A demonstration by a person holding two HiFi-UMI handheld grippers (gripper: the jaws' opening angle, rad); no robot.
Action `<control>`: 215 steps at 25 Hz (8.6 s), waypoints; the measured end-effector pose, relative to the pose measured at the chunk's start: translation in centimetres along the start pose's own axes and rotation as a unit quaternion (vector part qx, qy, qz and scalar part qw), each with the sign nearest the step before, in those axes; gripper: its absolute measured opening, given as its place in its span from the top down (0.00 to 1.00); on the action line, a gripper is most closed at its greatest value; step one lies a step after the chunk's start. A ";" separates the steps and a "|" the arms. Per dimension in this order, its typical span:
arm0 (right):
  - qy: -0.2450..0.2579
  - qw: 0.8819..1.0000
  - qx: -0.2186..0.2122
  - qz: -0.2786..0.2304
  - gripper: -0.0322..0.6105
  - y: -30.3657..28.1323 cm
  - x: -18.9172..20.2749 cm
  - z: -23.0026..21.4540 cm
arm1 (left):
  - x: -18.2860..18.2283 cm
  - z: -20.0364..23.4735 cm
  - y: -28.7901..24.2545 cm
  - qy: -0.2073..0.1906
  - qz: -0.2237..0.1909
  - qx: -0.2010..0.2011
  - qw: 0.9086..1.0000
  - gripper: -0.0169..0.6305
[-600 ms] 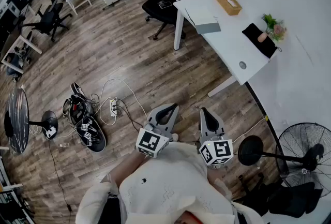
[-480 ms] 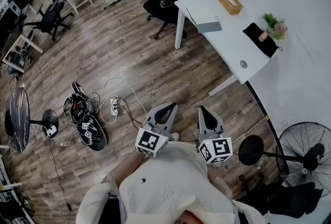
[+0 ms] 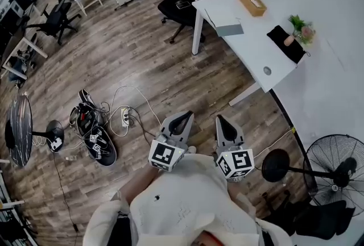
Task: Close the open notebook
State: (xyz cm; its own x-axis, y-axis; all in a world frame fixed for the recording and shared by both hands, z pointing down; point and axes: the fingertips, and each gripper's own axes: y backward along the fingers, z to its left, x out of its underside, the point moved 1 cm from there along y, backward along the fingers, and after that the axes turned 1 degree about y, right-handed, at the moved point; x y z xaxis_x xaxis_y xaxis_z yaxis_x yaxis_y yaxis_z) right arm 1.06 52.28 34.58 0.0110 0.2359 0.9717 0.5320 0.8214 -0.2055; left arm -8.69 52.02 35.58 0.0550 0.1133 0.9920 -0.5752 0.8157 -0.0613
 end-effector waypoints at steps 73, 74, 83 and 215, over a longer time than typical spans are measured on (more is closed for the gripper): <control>-0.006 0.997 0.068 0.041 0.95 -25.7 -3.3 -3.8 | -2.4 24.2 -14.8 0.024 -0.006 0.042 0.999 0.82; -0.006 0.997 0.065 0.042 0.95 -26.1 -3.2 -4.0 | -2.3 24.4 -15.0 0.020 -0.006 0.040 0.999 0.82; 0.002 0.999 0.030 0.041 0.95 -29.8 -4.1 -6.1 | -2.6 26.5 -17.6 0.018 -0.008 0.005 1.000 0.82; -0.165 0.888 0.423 0.078 0.95 -42.1 -4.7 -38.0 | 17.3 24.0 -58.6 -0.195 0.255 0.505 0.801 0.80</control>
State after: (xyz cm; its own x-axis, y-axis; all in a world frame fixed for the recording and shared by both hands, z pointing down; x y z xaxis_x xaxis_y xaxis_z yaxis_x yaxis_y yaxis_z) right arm 10.76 -3.17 43.10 -0.2950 0.4052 0.8653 -0.2811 0.8287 -0.4839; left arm 6.42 -7.47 58.97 -0.5429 -0.0614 0.8376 -0.8200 -0.1769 -0.5444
